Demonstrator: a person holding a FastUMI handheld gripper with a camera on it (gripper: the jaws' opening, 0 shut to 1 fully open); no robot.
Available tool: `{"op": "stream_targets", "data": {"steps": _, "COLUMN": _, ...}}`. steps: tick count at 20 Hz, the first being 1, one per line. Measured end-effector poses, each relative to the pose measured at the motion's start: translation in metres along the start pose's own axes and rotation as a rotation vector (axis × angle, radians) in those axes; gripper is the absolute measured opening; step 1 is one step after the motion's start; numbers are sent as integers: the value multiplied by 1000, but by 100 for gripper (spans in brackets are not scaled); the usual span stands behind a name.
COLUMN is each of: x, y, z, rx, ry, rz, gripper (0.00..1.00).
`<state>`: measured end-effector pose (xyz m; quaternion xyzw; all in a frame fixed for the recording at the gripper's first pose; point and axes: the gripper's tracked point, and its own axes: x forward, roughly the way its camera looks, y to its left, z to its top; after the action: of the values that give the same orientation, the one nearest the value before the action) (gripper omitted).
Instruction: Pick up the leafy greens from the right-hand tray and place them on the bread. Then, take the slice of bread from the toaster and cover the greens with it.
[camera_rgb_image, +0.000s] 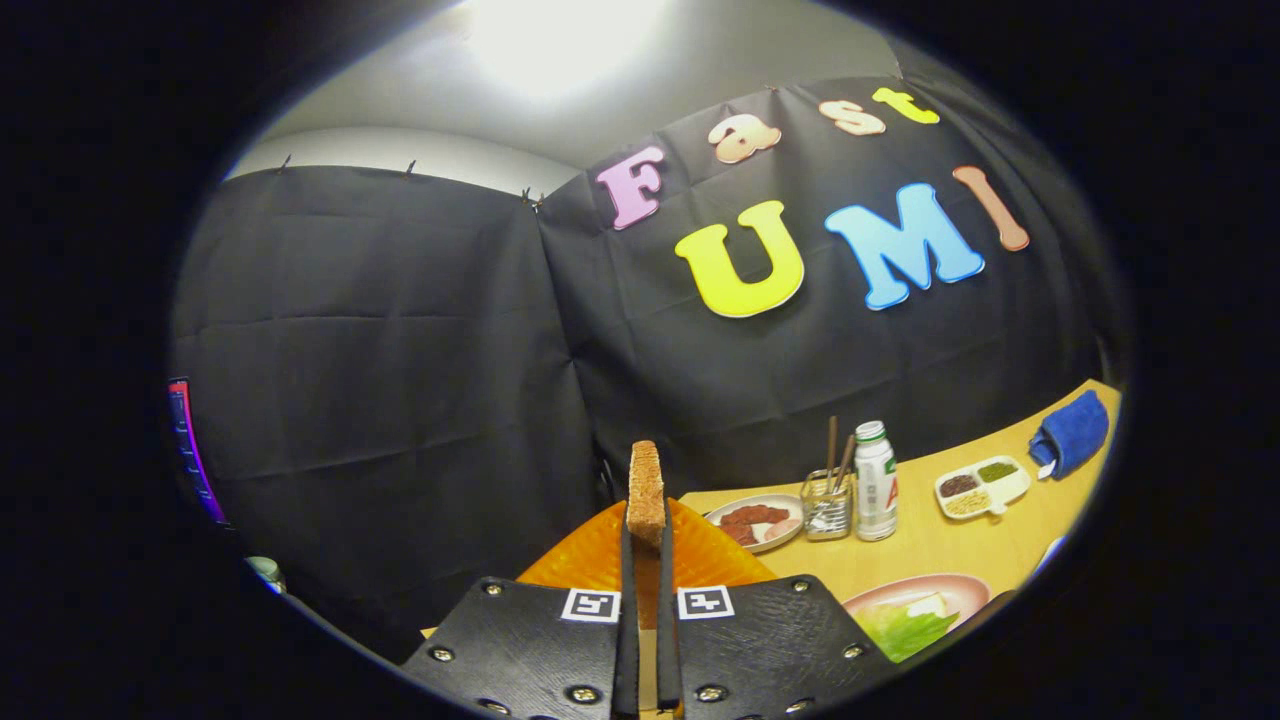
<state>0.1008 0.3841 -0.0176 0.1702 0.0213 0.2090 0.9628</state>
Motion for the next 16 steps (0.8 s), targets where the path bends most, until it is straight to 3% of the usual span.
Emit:
{"op": "stream_targets", "data": {"steps": 6, "x": -39, "y": -85, "z": -3, "rx": -43, "ry": 25, "rz": -170, "gripper": 7}}
{"op": "stream_targets", "data": {"steps": 11, "x": -71, "y": -150, "z": -27, "rx": -123, "ry": 93, "rz": -322, "gripper": 7}}
{"op": "stream_targets", "data": {"steps": 16, "x": -91, "y": -189, "z": -60, "rx": -168, "ry": 178, "rz": -419, "gripper": 7}}
